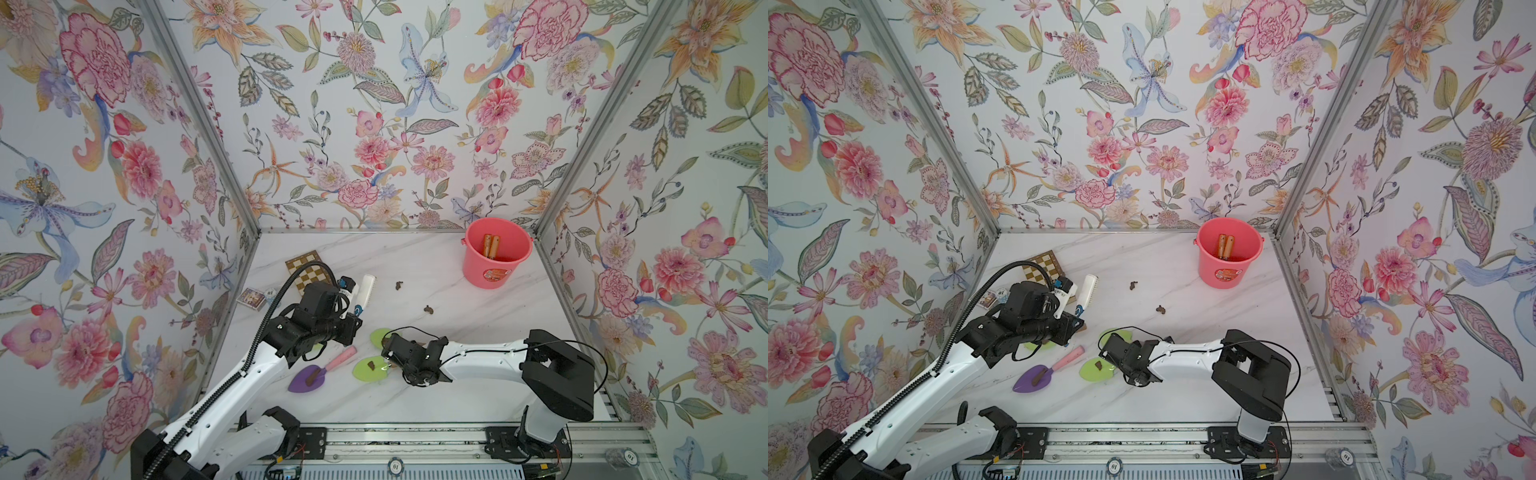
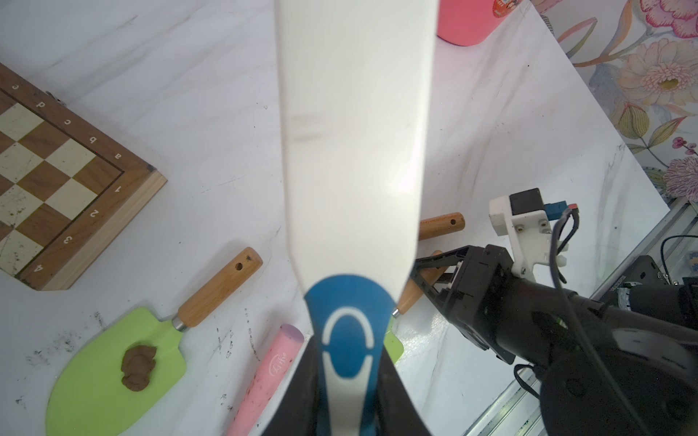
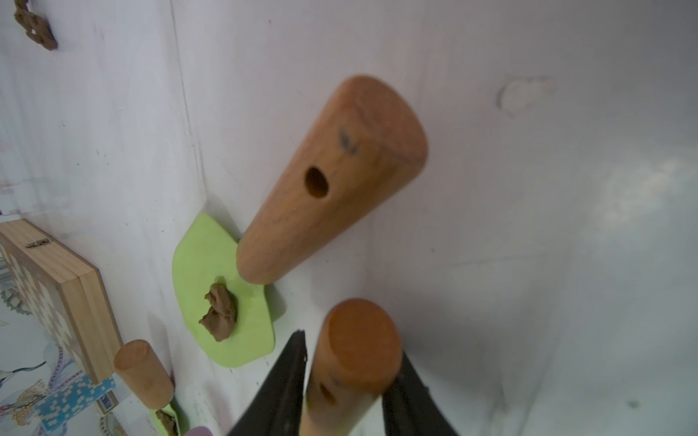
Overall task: Brush the soil off the hand trowel and place it into the bucket
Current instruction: Pick up the hand trowel from the center of the board.
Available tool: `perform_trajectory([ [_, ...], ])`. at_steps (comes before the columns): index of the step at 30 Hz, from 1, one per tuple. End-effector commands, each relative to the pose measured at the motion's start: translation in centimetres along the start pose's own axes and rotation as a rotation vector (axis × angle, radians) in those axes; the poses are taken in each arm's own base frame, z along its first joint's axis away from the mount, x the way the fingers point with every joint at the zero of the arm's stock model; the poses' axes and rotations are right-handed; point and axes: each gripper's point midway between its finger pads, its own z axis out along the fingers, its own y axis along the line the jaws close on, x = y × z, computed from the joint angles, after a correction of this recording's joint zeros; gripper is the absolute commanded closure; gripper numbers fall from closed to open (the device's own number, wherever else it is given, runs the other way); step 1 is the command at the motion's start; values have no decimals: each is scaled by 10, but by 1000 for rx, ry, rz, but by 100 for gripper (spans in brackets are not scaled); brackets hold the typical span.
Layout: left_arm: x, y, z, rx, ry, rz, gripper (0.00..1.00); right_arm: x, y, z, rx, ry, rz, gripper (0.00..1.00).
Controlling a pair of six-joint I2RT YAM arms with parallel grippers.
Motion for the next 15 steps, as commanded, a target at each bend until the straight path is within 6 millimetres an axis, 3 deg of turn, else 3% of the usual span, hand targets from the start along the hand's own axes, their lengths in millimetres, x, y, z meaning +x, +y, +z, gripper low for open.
perform_trajectory([
  [1,2,6,-3,-27,-10,21,100,-5,-43,14,139,-34,171,75],
  [7,2,6,0,-26,-8,21,100,-12,-40,8,107,-60,180,83],
  [10,0,5,2,-21,-2,24,100,-17,-28,-3,57,-75,173,87],
  [15,-7,6,5,-32,10,39,100,-45,20,-45,-126,-157,62,88],
])
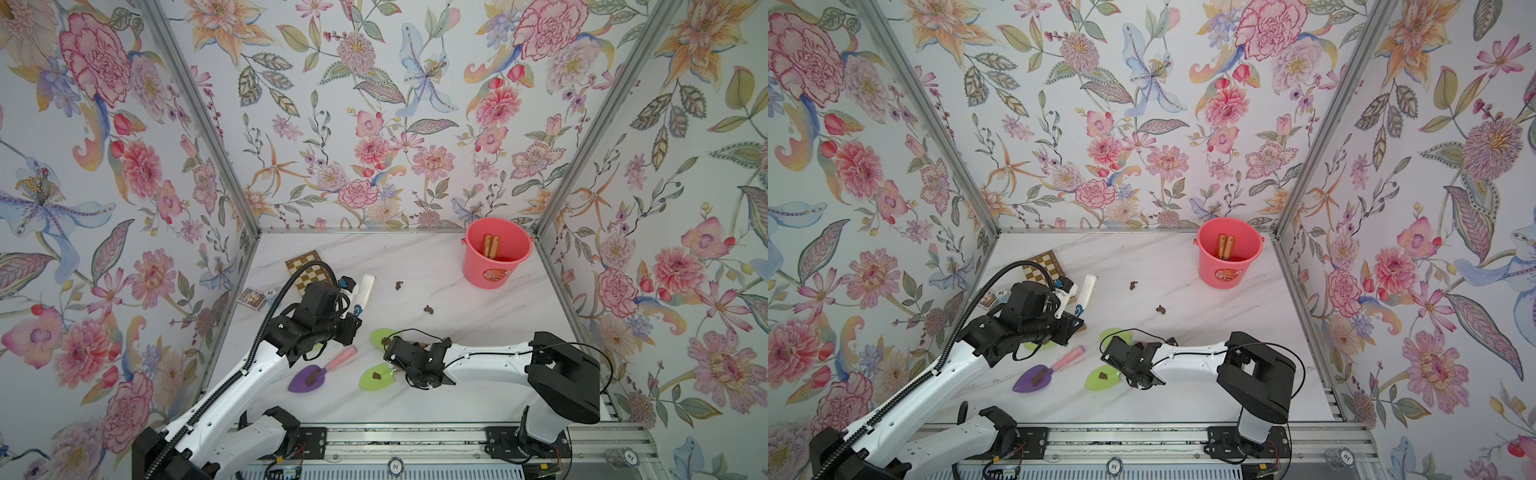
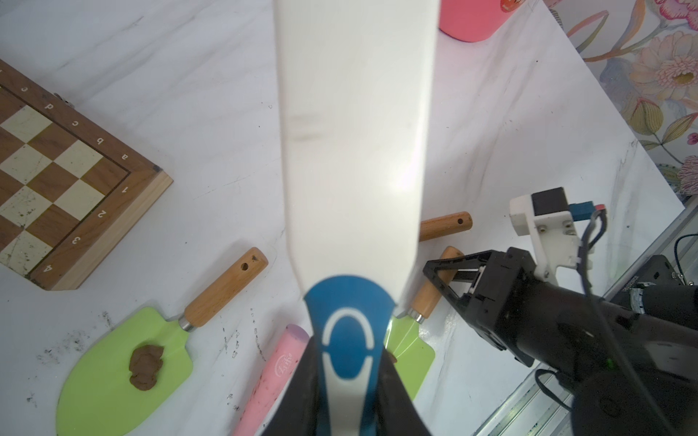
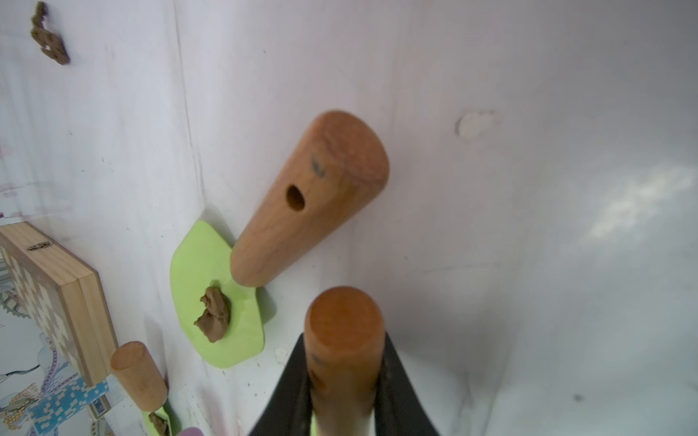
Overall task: Brush the soil off the hand trowel and place it into the bucket
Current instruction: Pick up the hand trowel from the center of the board, then brush off the soil from the hand trowel.
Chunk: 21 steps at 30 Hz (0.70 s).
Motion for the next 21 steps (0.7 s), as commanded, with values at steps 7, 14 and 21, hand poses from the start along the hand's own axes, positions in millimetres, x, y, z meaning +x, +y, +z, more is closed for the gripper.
perform_trajectory([
  [7,-36,-2,7,-2,-35,92,100,-101,92,-63,-188,-156,-302,86],
  [14,-61,1,16,-36,-37,135,100,-209,150,-71,-305,-75,-558,86],
  [21,-79,-14,41,-119,1,277,100,-248,200,-52,-384,24,-812,85],
])
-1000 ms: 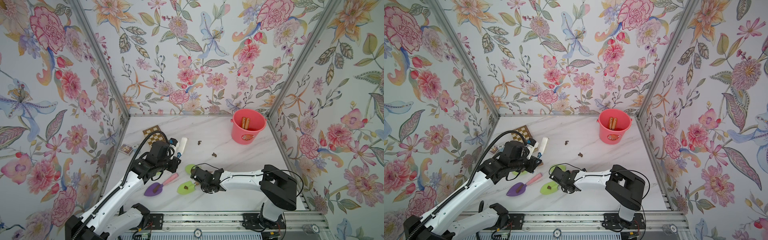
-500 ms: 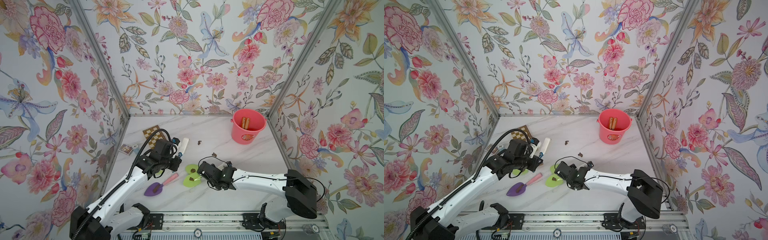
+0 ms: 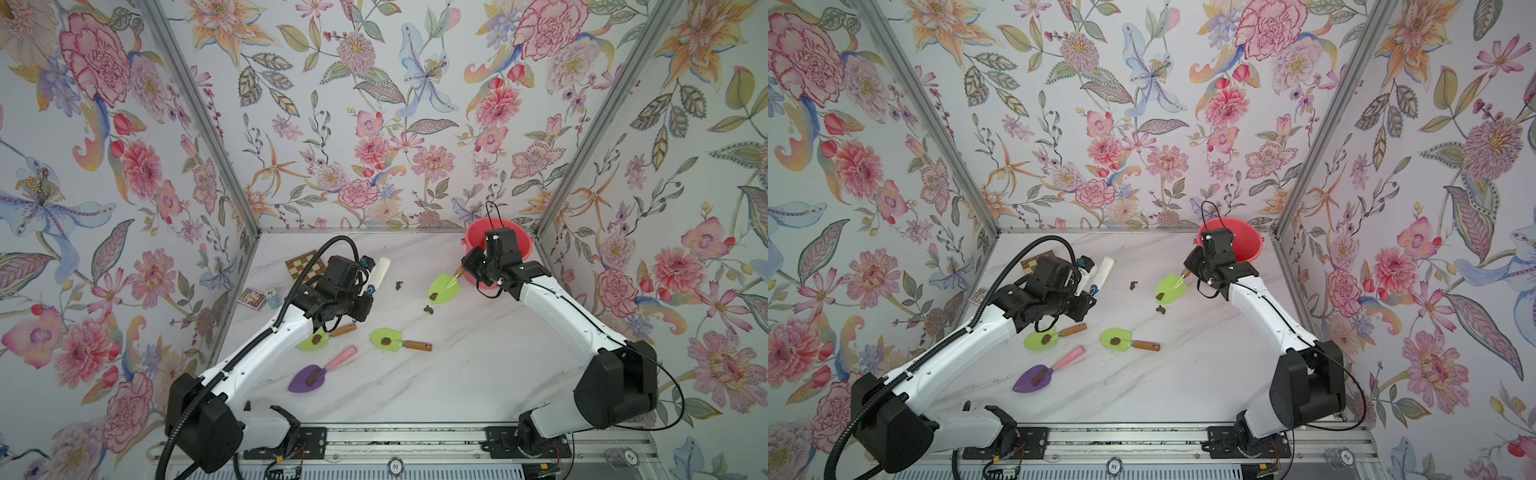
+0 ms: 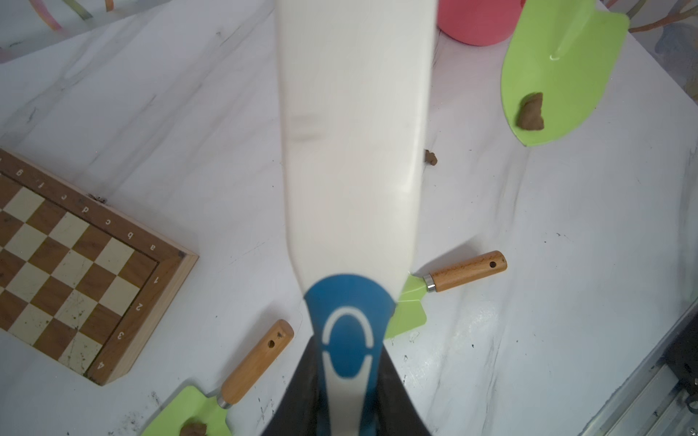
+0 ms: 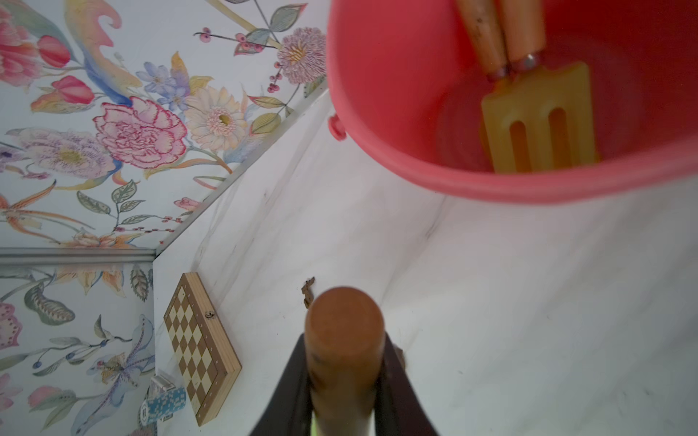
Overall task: Brush the soil off the hand trowel and place it into the bucket
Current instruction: Brush off the soil from the hand trowel.
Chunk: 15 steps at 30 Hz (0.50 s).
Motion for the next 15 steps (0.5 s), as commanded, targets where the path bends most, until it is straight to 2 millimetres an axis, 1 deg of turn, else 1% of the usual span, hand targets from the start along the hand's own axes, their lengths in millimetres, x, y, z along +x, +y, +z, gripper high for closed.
perform_trajectory([
  [1,-20,-9,9,-61,-14,116,100,16,27,17,-136,158,-290,85],
  [5,-24,-28,31,-92,17,215,100,8,36,40,-197,214,-377,86],
  [7,-25,-32,39,-123,34,259,100,2,39,47,-214,229,-394,86],
  [8,-22,-34,51,-144,64,290,100,0,43,49,-223,236,-413,86],
  [10,-25,-40,58,-184,76,352,100,0,51,54,-243,250,-449,86],
  [12,-31,-42,65,-224,78,390,100,1,58,56,-268,268,-468,86],
  [15,-44,-36,74,-297,64,395,100,3,65,58,-275,294,-489,86],
])
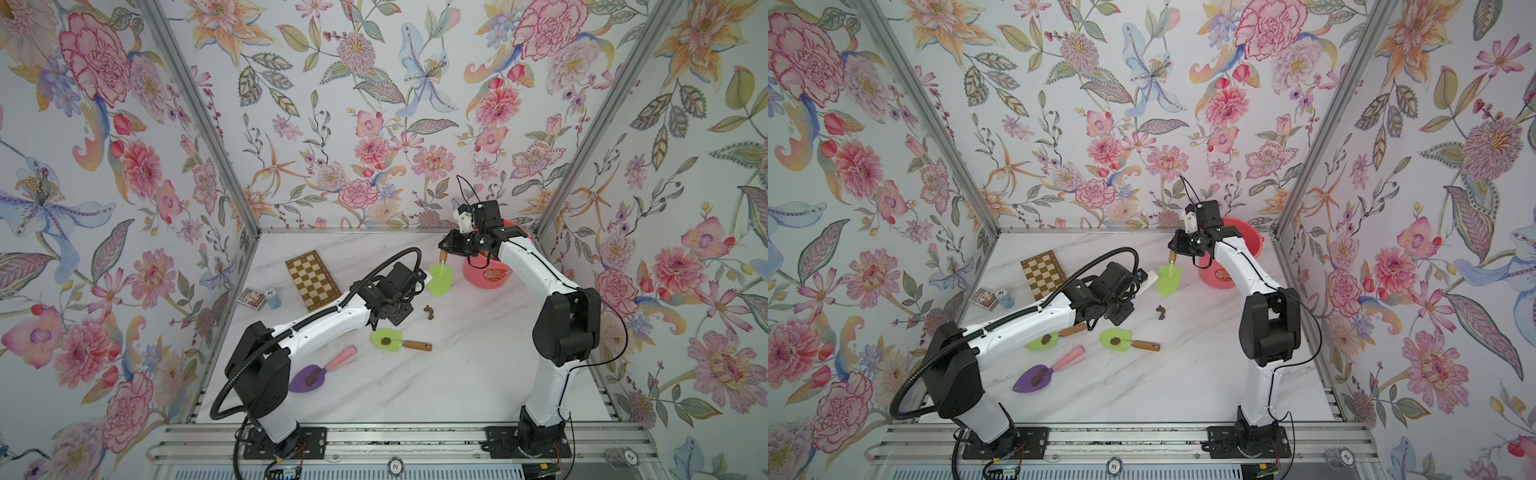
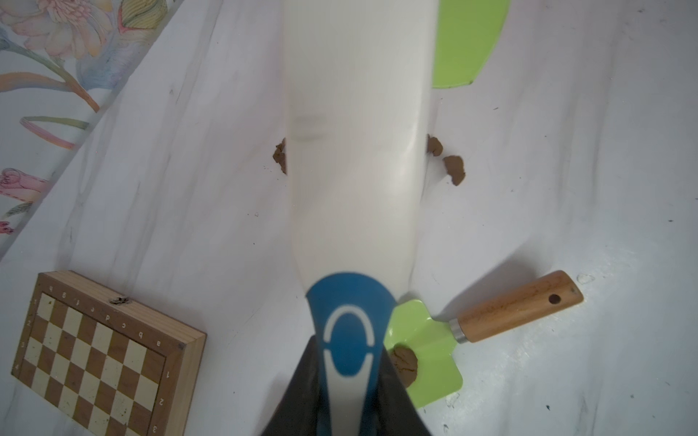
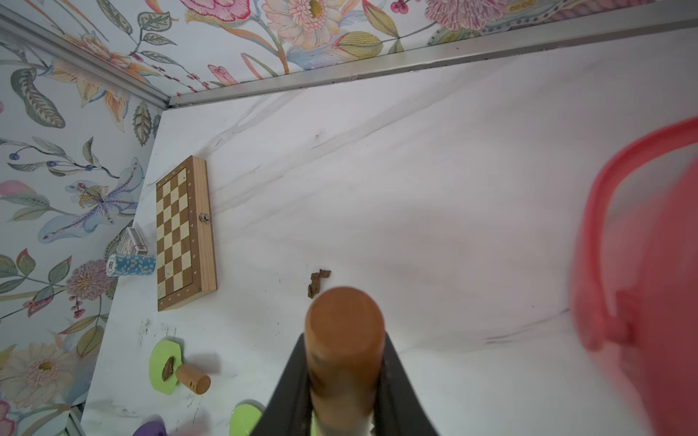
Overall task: Brush the soil off the hand trowel and place it into the bucket
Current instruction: Brush off the soil from the hand trowel.
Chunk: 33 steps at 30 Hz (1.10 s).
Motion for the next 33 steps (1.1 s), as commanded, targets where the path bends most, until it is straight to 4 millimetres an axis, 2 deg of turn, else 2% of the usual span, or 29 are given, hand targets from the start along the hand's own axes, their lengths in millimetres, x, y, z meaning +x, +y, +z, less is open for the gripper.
perform_trajectory([
  [1,-25,26,-3,-153,-43,42,100,-1,23,-9,-63,32,-82,86],
  [5,-42,28,6,-176,-62,70,100,3,34,-7,-94,50,-93,87],
  [10,-40,28,28,-208,0,130,100,-1,43,-5,-85,50,-123,87],
  [13,-30,15,41,-184,34,158,100,-11,46,-9,-78,22,-124,88],
  [16,-12,5,51,-162,86,169,100,-23,49,-16,-77,-11,-124,88],
  [20,9,-11,55,-120,142,196,100,-36,52,-20,-72,-44,-133,88],
  [24,16,-17,43,-96,150,190,100,-44,49,-20,-45,-62,-137,88],
  [27,-8,-7,13,-93,59,131,100,-42,48,-16,-15,-60,-157,88],
  [29,-28,8,-8,-110,-1,95,100,-39,52,-15,1,-54,-186,88],
  [33,-54,35,-26,-155,-65,80,100,-31,63,-11,10,-38,-230,88],
])
